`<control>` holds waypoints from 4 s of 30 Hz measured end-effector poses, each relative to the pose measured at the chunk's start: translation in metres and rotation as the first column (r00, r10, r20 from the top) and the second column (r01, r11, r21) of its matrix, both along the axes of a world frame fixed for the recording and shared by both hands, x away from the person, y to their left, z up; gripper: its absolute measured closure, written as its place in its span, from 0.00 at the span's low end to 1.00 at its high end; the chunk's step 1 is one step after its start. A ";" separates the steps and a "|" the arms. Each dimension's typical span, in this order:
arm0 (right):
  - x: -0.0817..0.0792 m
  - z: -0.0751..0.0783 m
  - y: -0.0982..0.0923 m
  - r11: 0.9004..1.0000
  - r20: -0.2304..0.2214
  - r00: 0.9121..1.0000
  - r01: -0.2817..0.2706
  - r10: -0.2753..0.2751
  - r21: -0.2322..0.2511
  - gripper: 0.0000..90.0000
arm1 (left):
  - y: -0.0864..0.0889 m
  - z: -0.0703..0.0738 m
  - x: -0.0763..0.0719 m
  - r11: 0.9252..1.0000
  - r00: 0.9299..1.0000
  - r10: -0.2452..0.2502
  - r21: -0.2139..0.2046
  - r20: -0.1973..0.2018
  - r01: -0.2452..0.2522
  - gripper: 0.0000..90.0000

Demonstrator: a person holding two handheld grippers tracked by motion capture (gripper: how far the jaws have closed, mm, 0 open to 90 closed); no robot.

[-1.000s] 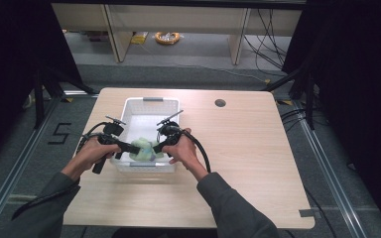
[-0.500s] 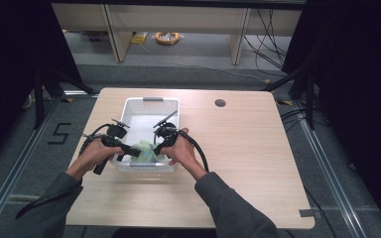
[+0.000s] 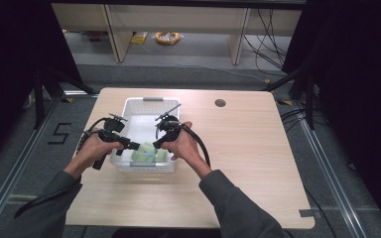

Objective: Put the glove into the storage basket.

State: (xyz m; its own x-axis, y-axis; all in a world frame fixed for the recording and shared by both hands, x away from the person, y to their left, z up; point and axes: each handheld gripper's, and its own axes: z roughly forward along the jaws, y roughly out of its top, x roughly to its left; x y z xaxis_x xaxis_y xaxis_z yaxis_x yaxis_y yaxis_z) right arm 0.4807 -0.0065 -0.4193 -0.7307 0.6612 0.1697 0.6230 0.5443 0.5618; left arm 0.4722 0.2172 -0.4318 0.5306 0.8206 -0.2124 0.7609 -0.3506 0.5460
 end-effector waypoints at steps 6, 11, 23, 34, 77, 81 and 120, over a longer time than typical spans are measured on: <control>-0.007 0.010 -0.010 0.999 0.039 0.999 -0.006 0.004 0.044 0.48 | 0.003 0.007 -0.005 1.000 0.999 0.011 -0.025 0.050 -0.009 0.42; -0.014 0.017 -0.018 0.997 0.057 0.998 -0.027 0.023 0.069 0.44 | 0.004 0.016 -0.014 0.996 0.994 0.051 -0.075 0.096 -0.043 0.37; -0.038 0.027 -0.054 0.993 0.115 0.993 -0.035 0.023 0.109 0.41 | -0.022 0.034 -0.061 0.986 0.982 -0.031 -0.153 0.186 0.060 0.31; -0.058 0.032 -0.092 0.984 0.158 0.987 -0.021 -0.007 0.174 0.39 | -0.046 0.037 -0.097 0.968 0.968 -0.064 -0.222 0.243 0.120 0.30; -0.116 0.000 -0.160 0.953 0.195 0.978 0.007 -0.069 0.303 0.31 | -0.087 -0.006 -0.149 0.917 0.949 -0.139 -0.325 0.284 0.232 0.22; -0.119 -0.007 -0.163 0.958 0.207 0.977 -0.014 -0.048 0.287 0.31 | -0.087 -0.009 -0.152 0.915 0.952 -0.137 -0.334 0.273 0.228 0.22; -0.150 -0.043 -0.178 0.957 0.162 0.986 -0.002 -0.046 0.289 0.20 | -0.083 -0.051 -0.177 0.931 0.942 -0.195 -0.250 0.274 0.265 0.20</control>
State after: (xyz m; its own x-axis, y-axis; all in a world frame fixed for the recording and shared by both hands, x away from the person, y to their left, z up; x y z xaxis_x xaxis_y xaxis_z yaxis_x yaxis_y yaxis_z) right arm 0.3305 -0.1847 -0.4624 -0.7505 0.6184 0.2330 0.5183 0.3320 0.7881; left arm 0.2954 0.1341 -0.4825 0.7613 0.5952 -0.2573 0.5110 -0.3065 0.8031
